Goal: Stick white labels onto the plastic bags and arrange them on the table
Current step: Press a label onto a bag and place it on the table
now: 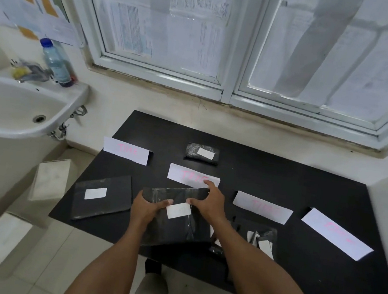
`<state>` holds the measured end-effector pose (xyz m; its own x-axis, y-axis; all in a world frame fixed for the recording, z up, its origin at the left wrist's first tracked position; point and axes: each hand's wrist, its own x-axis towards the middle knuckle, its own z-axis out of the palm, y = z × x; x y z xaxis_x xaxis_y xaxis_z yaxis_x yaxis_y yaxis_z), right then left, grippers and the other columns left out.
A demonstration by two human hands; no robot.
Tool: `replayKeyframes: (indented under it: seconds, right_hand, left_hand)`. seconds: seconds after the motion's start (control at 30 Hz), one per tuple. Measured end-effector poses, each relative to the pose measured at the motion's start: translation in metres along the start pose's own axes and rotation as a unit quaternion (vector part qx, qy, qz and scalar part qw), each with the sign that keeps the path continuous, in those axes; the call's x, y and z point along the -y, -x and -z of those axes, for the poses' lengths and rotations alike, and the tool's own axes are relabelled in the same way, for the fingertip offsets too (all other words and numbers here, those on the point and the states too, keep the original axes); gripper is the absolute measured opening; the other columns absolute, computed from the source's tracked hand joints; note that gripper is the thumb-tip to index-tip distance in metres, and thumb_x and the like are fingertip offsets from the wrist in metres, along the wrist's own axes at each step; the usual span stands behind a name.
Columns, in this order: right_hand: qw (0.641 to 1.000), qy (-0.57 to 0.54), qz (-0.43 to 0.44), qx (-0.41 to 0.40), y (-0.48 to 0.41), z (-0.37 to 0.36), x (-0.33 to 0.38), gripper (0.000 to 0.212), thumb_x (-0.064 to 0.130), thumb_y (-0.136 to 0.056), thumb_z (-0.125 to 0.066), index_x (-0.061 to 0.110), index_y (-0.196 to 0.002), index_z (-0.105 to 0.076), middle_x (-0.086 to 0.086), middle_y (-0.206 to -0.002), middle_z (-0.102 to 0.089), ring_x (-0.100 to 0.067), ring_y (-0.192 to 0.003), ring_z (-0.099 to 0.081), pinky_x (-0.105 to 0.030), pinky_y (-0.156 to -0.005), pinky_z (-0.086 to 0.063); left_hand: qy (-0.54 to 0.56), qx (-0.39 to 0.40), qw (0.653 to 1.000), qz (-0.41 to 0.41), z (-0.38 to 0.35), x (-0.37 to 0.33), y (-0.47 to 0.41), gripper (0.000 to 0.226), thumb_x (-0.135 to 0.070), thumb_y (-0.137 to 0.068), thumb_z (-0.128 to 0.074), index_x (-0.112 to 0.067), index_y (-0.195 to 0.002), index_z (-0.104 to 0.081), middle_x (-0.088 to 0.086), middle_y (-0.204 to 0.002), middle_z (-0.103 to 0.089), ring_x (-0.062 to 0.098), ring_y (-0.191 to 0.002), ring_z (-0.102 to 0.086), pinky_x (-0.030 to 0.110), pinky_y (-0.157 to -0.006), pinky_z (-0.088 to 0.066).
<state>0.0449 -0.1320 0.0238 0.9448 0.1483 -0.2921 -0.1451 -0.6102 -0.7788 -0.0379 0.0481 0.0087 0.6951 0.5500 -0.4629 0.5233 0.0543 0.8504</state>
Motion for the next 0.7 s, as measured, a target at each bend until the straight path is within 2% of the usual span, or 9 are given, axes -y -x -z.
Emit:
replayKeyframes:
  seconds: [0.1,0.17,0.23,0.33,0.4,0.43,0.5,0.6,0.7]
  right_hand:
    - [1.0,-0.019,0.004,-0.02,0.0,0.005,0.012,0.088,0.041,-0.062,-0.085,0.025,-0.137,-0.042,-0.005,-0.132,-0.052,-0.023,-0.124,-0.048,-0.038,-0.103,-0.044]
    - [0.999,0.015,0.0,-0.044,0.0,0.004,0.02,0.101,0.057,-0.06,-0.08,0.026,-0.143,-0.031,-0.004,-0.138,-0.047,-0.025,-0.129,-0.044,-0.043,-0.105,-0.042]
    - [0.996,0.028,-0.038,-0.07,0.002,0.0,0.028,0.119,0.071,-0.054,-0.074,0.025,-0.148,-0.018,-0.004,-0.144,-0.041,-0.027,-0.133,-0.039,-0.046,-0.108,-0.037]
    - [0.992,-0.038,-0.101,-0.068,-0.001,0.003,0.035,0.123,0.066,-0.055,-0.078,0.02,-0.149,-0.014,-0.008,-0.141,-0.047,-0.029,-0.129,-0.045,-0.041,-0.104,-0.04]
    - [0.991,-0.034,-0.104,-0.077,-0.001,0.008,0.035,0.108,0.06,-0.057,-0.08,0.02,-0.144,-0.029,-0.006,-0.135,-0.053,-0.027,-0.124,-0.05,-0.038,-0.1,-0.044]
    - [0.991,-0.02,-0.098,-0.09,-0.001,0.009,0.036,0.098,0.059,-0.058,-0.079,0.021,-0.138,-0.038,-0.004,-0.132,-0.056,-0.026,-0.121,-0.053,-0.038,-0.097,-0.046]
    - [0.989,-0.014,-0.093,-0.117,0.002,0.009,0.038,0.081,0.058,-0.061,-0.078,0.021,-0.127,-0.051,-0.002,-0.127,-0.06,-0.023,-0.116,-0.056,-0.035,-0.092,-0.048]
    - [0.983,-0.051,-0.063,-0.167,0.005,0.006,0.043,0.071,0.052,-0.063,-0.08,0.017,-0.12,-0.056,-0.004,-0.121,-0.061,-0.023,-0.112,-0.057,-0.031,-0.088,-0.045]
    - [0.965,-0.128,-0.062,-0.218,0.004,0.006,0.045,0.089,0.042,-0.062,-0.086,0.016,-0.136,-0.042,-0.007,-0.129,-0.048,-0.022,-0.114,-0.053,-0.033,-0.093,-0.046]
  left_hand:
    - [0.068,0.006,0.997,0.018,-0.001,-0.013,0.004,0.053,-0.03,-0.047,-0.096,-0.01,-0.09,-0.071,0.007,-0.089,-0.075,0.023,-0.08,-0.073,0.042,-0.072,-0.061]
    - [0.131,-0.022,0.99,0.039,-0.003,-0.023,0.009,0.04,-0.023,-0.054,-0.094,-0.006,-0.083,-0.072,0.011,-0.084,-0.074,0.024,-0.074,-0.071,0.033,-0.062,-0.06]
    - [0.188,-0.053,0.979,0.059,-0.006,-0.029,0.009,0.038,-0.021,-0.057,-0.093,-0.003,-0.083,-0.072,0.012,-0.084,-0.074,0.024,-0.073,-0.071,0.028,-0.059,-0.057]
    - [0.202,-0.036,0.977,0.048,-0.007,-0.035,0.006,0.058,-0.025,-0.054,-0.094,-0.002,-0.101,-0.07,0.014,-0.096,-0.074,0.024,-0.08,-0.071,0.029,-0.063,-0.058]
    - [0.16,-0.027,0.987,0.016,-0.006,-0.034,0.004,0.103,-0.031,-0.046,-0.096,-0.009,-0.135,-0.049,0.011,-0.122,-0.064,0.023,-0.102,-0.066,0.035,-0.081,-0.057]
    - [0.121,-0.034,0.992,-0.002,-0.006,-0.035,0.006,0.12,-0.034,-0.044,-0.096,-0.016,-0.145,-0.035,0.009,-0.135,-0.055,0.024,-0.114,-0.06,0.038,-0.093,-0.053]
    - [0.066,-0.078,0.994,-0.031,-0.01,-0.039,0.012,0.119,-0.034,-0.05,-0.094,-0.021,-0.148,-0.027,0.007,-0.145,-0.044,0.025,-0.127,-0.049,0.038,-0.105,-0.043]
    - [0.1,-0.138,0.985,-0.02,-0.02,-0.041,0.017,0.103,-0.035,-0.057,-0.091,-0.021,-0.144,-0.037,0.006,-0.14,-0.05,0.025,-0.124,-0.051,0.031,-0.099,-0.04]
    - [0.21,-0.146,0.967,0.008,-0.025,-0.039,0.017,0.102,-0.04,-0.047,-0.092,-0.021,-0.136,-0.046,0.003,-0.124,-0.061,0.023,-0.108,-0.062,0.035,-0.096,-0.05]
